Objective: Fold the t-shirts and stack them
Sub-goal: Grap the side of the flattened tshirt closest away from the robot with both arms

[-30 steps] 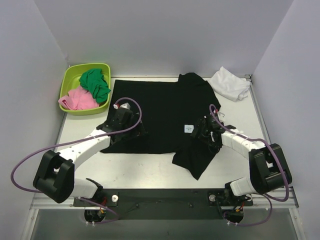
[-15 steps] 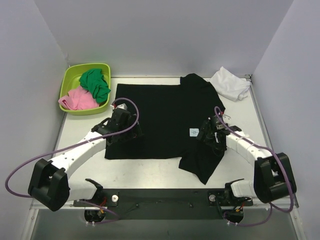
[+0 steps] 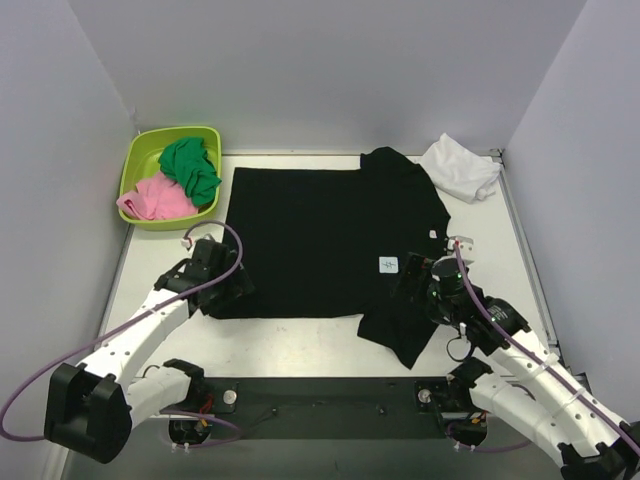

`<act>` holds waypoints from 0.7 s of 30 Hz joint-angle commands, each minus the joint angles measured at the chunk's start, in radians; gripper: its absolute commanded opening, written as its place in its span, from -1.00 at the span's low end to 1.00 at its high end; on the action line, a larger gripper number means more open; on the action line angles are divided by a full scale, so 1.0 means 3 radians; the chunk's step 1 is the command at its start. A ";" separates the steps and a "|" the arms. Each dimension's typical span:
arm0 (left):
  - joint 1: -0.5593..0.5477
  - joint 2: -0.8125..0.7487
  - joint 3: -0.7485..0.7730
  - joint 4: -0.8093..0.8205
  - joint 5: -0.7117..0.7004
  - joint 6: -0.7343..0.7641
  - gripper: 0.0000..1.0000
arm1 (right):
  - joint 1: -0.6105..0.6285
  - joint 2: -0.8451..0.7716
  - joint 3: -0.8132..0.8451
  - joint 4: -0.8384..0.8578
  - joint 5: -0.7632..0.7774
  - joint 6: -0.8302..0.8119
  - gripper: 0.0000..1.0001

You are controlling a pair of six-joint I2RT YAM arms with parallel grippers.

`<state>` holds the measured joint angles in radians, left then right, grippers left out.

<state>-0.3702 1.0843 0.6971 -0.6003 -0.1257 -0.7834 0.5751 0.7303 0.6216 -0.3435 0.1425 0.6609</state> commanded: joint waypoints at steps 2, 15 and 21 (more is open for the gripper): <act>0.0252 -0.0230 -0.0069 -0.0269 -0.0087 -0.0160 0.95 | 0.0164 -0.0042 -0.0149 -0.0251 0.0021 0.0052 1.00; 0.0426 0.0092 -0.0340 -0.0484 -0.0409 -0.0579 0.80 | 0.0594 -0.0108 -0.0308 -0.0128 0.0118 0.0072 1.00; 0.0441 0.0225 -0.0452 -0.0275 -0.0420 -0.0651 0.69 | 0.0609 -0.0200 -0.0385 -0.0128 0.0128 0.0077 1.00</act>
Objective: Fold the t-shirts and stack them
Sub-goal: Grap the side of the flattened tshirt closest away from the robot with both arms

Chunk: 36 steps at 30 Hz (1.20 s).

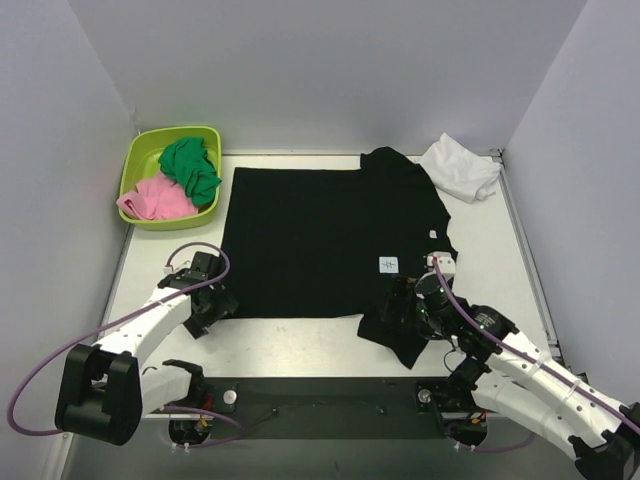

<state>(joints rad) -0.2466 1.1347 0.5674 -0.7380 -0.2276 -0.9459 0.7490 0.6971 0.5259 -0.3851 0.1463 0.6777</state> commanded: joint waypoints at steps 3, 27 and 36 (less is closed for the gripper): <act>0.0065 0.0175 -0.0005 0.0261 -0.0101 -0.0109 0.57 | 0.0034 -0.0140 -0.0096 0.0005 0.0121 0.0027 1.00; 0.0157 0.0615 0.0031 0.0706 -0.0075 -0.0094 0.09 | 0.0060 -0.0130 -0.0188 0.0021 0.0141 0.0073 1.00; 0.0168 0.0518 -0.0010 0.0727 -0.0039 -0.0058 -1.00 | 0.0060 -0.0100 -0.0224 -0.0066 0.0167 0.0083 1.00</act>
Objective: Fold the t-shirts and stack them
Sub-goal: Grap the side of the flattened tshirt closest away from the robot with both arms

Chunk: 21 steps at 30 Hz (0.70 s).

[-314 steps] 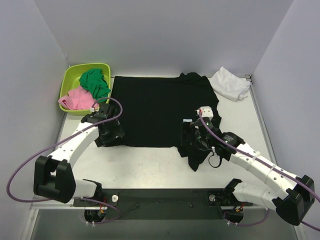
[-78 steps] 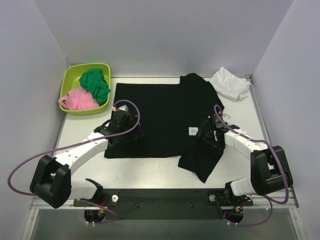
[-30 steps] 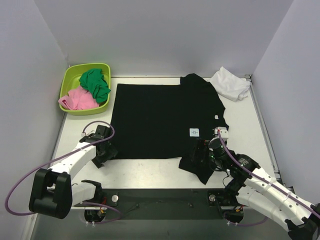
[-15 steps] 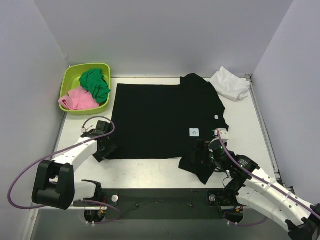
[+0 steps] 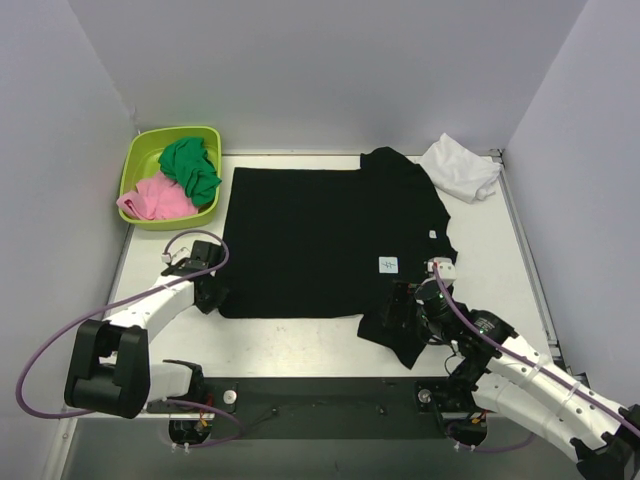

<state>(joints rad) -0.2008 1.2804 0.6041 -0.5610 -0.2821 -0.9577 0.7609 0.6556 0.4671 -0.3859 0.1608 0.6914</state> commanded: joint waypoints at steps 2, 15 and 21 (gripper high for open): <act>0.0015 -0.0013 -0.0127 0.0131 0.0153 0.0012 -1.00 | 0.0020 0.0095 -0.0038 -0.0104 0.0134 0.0068 1.00; 0.0056 -0.0285 0.0083 0.0162 0.0434 0.0196 -1.00 | 0.0128 0.0377 -0.0064 -0.0657 -0.0173 0.0517 0.93; 0.0061 -0.0290 0.0114 0.0290 0.0552 0.0222 -1.00 | 0.0143 0.0198 -0.0141 -0.1060 -0.0132 0.0814 0.81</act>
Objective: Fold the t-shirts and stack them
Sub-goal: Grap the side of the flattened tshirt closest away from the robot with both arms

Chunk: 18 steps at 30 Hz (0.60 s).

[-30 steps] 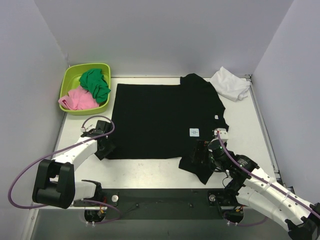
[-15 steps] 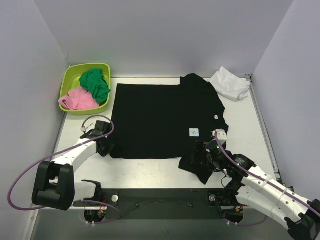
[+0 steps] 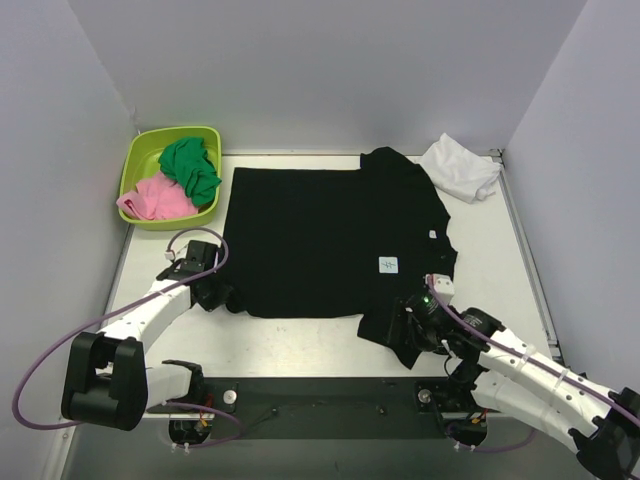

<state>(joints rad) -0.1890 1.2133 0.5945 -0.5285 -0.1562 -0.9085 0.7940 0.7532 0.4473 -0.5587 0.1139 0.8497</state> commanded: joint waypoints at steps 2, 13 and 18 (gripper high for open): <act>0.0027 -0.0061 0.0135 0.0243 0.0163 0.0063 -1.00 | 0.0038 -0.0245 -0.0141 -0.0591 0.0025 0.0414 0.73; 0.0057 -0.0087 0.0064 0.0407 0.0347 0.0129 -1.00 | 0.0145 -0.0476 -0.0396 -0.0802 -0.0103 0.0977 0.32; 0.0078 -0.0097 0.0069 0.0407 0.0383 0.0150 -1.00 | 0.0232 -0.0481 -0.0483 -0.0776 -0.0103 0.1197 0.15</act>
<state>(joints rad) -0.1741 1.2118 0.5961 -0.4519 -0.0647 -0.8799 0.8444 0.6109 0.3218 -0.7456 0.0875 1.1294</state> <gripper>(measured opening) 0.033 0.606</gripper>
